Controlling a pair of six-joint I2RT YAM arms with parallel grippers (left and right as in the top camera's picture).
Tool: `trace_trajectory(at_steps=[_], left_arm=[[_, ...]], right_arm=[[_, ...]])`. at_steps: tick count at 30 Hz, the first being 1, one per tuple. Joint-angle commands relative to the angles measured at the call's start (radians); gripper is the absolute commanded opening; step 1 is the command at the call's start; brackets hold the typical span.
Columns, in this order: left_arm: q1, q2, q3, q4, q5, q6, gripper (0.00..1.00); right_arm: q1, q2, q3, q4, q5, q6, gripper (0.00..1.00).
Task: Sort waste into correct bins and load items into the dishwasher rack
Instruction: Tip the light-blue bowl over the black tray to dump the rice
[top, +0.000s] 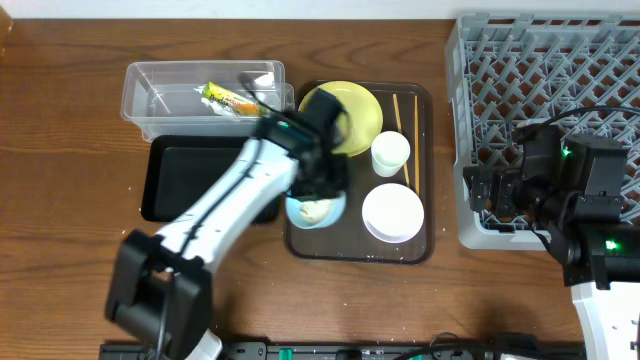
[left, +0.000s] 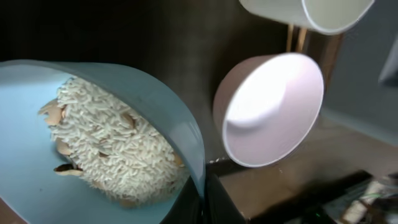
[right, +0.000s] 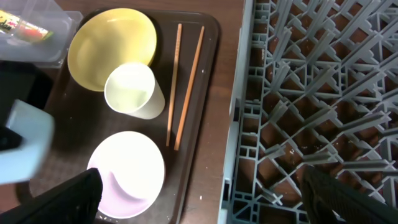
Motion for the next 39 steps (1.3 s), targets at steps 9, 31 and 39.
trace_trajectory(at_steps=[9,31,39], left_arm=[[0.396,-0.023,-0.005,-0.021,0.211,0.238,0.06],[0.932,0.187,-0.175,0.018,1.057,0.581,0.06],[0.947,0.223,-0.175,0.016,1.136,0.569,0.06]], right_arm=[[0.021,-0.006,0.019,0.001,-0.009,-0.003,0.99],[0.021,-0.006,0.019,0.020,-0.012,-0.003,0.99],[0.021,-0.006,0.019,0.020,-0.012,-0.003,0.99]])
